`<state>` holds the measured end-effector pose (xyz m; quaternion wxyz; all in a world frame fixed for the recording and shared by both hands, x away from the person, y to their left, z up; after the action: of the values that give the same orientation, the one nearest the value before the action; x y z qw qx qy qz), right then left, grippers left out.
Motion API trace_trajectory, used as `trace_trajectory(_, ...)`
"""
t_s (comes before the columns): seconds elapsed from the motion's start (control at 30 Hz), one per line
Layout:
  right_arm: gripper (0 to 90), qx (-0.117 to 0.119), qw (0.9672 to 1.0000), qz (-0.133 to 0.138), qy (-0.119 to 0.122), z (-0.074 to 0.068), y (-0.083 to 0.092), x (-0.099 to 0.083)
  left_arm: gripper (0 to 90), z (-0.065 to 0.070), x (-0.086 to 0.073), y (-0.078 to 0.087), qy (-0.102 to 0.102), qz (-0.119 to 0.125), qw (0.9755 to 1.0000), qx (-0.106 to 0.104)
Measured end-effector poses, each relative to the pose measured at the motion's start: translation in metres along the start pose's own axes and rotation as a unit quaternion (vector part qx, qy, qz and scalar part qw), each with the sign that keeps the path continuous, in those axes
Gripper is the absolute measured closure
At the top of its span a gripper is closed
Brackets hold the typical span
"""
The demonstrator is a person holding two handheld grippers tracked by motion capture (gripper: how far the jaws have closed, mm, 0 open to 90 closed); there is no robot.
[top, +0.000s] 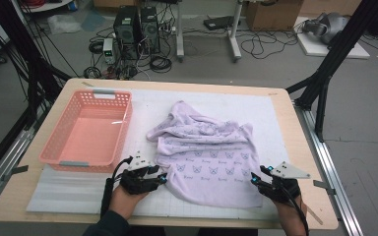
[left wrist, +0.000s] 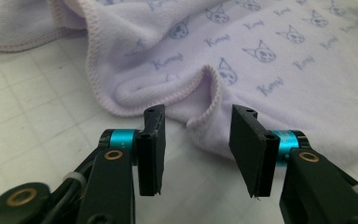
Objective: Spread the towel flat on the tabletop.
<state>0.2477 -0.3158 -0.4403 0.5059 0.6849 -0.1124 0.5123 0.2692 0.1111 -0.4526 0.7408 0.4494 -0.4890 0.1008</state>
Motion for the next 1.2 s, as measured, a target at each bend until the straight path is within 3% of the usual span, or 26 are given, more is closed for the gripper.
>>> trace_trajectory(0.1, 55.2, 0.0, 1.0, 0.0, 0.0, -0.001, 0.0, 0.001, 58.5, -0.005, -0.003, 0.0, -0.001, -0.006, 0.9999, -0.009)
trace_trajectory(0.23, 55.2, 0.0, 1.0, 0.0, 0.0, -0.001, 0.0, 0.001, 60.8, 0.002, 0.0, -0.01, -0.027, -0.019, 0.9989, -0.033)
trace_trajectory(0.3, 55.2, -0.001, 1.0, 0.001, 0.0, -0.001, 0.001, 0.001, 61.4, 0.006, 0.003, -0.014, -0.045, -0.027, 0.9981, -0.031)
trace_trajectory(0.4, 55.2, -0.002, 1.0, 0.004, -0.002, 0.0, 0.001, 0.001, 70.0, 0.01, 0.005, -0.018, -0.055, -0.029, 0.9977, -0.028)
trace_trajectory(0.43, 55.2, -0.002, 1.0, 0.002, -0.003, 0.0, 0.002, 0.001, 78.0, 0.012, 0.005, -0.018, -0.054, -0.029, 0.9975, -0.036)
trace_trajectory(0.47, 55.2, -0.003, 1.0, 0.001, -0.002, 0.0, 0.002, 0.0, 82.2, 0.014, 0.005, -0.018, -0.058, -0.029, 0.9975, -0.029)
trace_trajectory(0.57, 55.2, -0.004, 1.0, 0.004, -0.005, 0.0, 0.005, -0.001, 84.3, 0.017, 0.004, -0.012, -0.052, -0.033, 0.998, -0.011)
trace_trajectory(0.73, 55.2, -0.004, 0.9999, 0.005, -0.01, -0.001, 0.011, -0.003, 84.4, 0.015, -0.008, 0.011, -0.027, -0.033, 0.9991, -0.005)
trace_trajectory(0.93, 54.8, -0.005, 0.9998, 0.013, -0.016, -0.007, 0.016, -0.003, 84.3, 0.014, -0.023, 0.042, -0.003, -0.027, 0.9996, -0.012)
trace_trajectory(1.2, 54.8, -0.004, 0.9997, -0.009, -0.023, -0.021, 0.024, -0.014, 84.3, 0.023, -0.05, 0.069, 0.039, -0.02, 0.9985, -0.034)
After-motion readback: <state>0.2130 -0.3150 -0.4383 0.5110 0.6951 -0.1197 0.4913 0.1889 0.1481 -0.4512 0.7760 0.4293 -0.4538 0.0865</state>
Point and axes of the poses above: each handheld gripper's, and its own axes: y roughly backward along the jaws, x roughly out of its top, z roughly to its right, the point moved 1 cm from there along -y, roughly forward along the jaws, and after that the axes turned 5 degrees about x, right-handed, at the moved point
